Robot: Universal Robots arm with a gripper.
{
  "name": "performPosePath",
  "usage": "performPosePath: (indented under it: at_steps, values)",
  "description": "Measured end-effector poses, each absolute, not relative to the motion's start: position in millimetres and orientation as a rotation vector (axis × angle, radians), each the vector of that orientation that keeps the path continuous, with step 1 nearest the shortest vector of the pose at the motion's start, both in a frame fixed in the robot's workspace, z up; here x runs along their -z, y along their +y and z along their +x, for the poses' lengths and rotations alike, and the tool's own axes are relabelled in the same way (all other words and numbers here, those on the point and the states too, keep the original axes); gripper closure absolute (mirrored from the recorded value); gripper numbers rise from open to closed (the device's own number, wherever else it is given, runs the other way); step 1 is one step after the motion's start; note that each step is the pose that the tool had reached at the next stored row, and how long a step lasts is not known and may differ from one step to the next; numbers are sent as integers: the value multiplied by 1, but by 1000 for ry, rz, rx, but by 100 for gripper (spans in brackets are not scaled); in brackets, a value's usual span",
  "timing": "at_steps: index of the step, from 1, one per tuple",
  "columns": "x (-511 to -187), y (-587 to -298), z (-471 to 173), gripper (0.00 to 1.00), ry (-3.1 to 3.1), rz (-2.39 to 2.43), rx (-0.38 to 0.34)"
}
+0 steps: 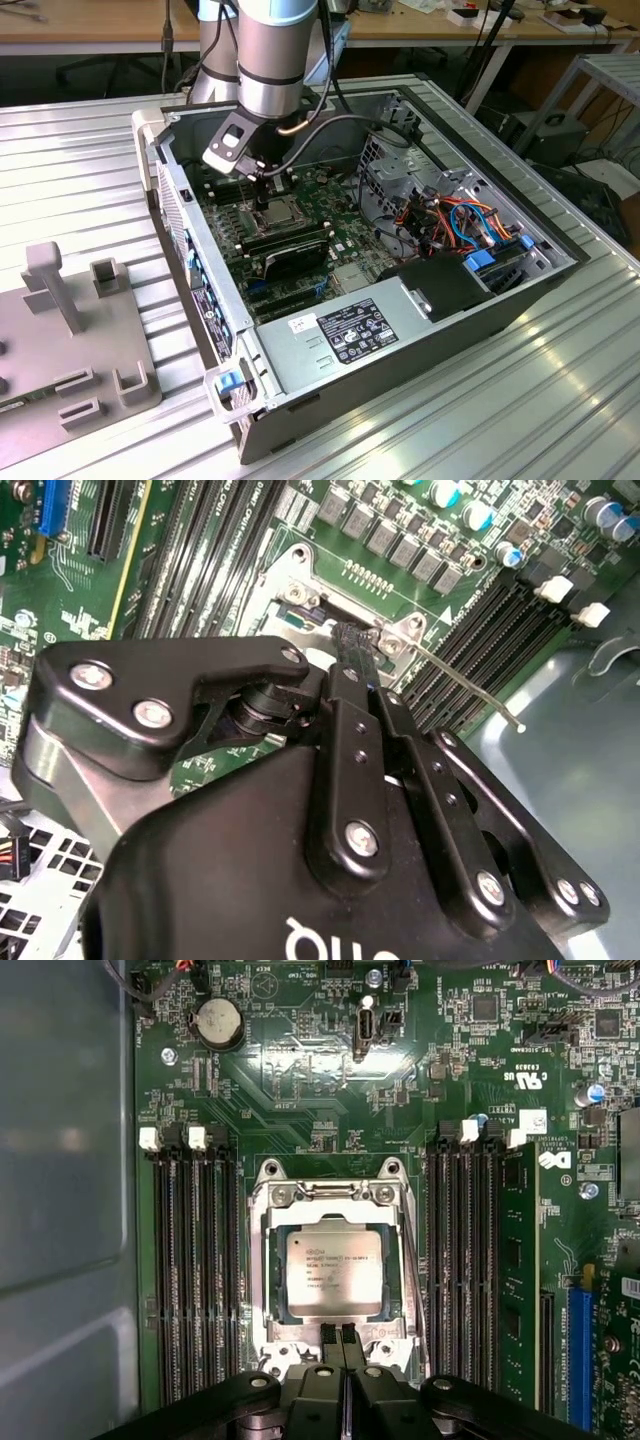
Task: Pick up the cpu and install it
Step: 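Close the cpu cover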
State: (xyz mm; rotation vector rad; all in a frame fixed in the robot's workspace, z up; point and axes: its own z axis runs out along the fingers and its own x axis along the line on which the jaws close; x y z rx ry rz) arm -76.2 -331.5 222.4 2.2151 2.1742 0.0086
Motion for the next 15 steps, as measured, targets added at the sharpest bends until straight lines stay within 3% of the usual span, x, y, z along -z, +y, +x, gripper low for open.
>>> performPosePath:
  at_steps: [15]
  values:
    - [-222, -332, -70, 89, 2199, 2191, -9]
